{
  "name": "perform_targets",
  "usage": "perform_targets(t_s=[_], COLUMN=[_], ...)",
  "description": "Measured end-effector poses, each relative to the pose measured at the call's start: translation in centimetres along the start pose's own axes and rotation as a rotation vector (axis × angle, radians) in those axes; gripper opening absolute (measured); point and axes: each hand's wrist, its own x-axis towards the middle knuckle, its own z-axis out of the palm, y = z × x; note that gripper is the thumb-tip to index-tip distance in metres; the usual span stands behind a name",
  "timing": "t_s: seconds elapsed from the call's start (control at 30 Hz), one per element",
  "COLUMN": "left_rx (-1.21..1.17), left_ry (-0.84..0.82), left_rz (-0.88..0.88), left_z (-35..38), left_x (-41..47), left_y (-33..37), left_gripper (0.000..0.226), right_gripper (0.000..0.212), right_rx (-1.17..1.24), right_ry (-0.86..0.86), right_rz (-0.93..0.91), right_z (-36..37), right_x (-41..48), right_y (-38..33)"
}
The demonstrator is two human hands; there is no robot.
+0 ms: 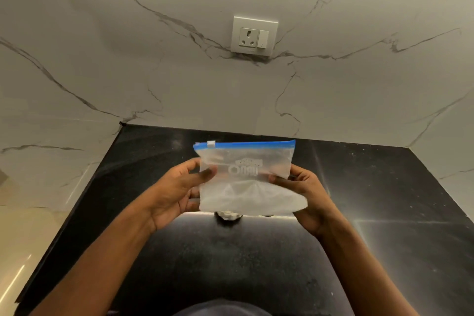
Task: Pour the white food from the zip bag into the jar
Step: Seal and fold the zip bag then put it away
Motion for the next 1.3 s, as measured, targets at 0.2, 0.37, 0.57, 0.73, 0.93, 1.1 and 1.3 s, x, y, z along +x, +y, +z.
perform_targets(t_s=[0.2, 0.37, 0.57, 0.73, 0.93, 1.1, 1.3], left_rx=[0.014, 0.138, -0.382, -0.114, 0.357, 0.112, -0.066], left_ry=[0.007, 0.105, 0.018, -0.328, -0.139, 0.104, 0.116], left_rz=[-0.018, 0.029, -0.045, 0.028, 0.251, 0.360, 0.285], left_z=[1.5, 1.0, 0.5, -1.5, -0.4, 1.5, 3.3], left_x=[-0.1, -0.3, -0.2, -1.0, -0.1, 1.0, 1.0], left_y=[-0.6, -0.3, -0.9, -1.5, -2.1, -2.9, -4.0], left_gripper=[0.053, 0.036, 0.030, 0.070, 0.101, 0.032, 0.039], right_gripper=[0.050, 0.032, 0.042, 0.027, 0.028, 0.056, 0.111], right_rx=[-0.032, -0.172, 0.340, 0.632, 0.493, 0.381, 0.276], right_ry=[-0.094, -0.135, 0.044, 0.168, 0.116, 0.018, -0.152], right_rz=[0.037, 0.022, 0.133, 0.282, 0.394, 0.184, -0.012], right_z=[0.2, -0.4, 0.2, 0.7, 1.0, 0.8, 2.6], right_x=[0.0, -0.3, -0.1, -0.1, -0.6, -1.4, -2.8], right_y=[0.7, 1.0, 1.9, 2.4, 3.2, 3.6, 5.6])
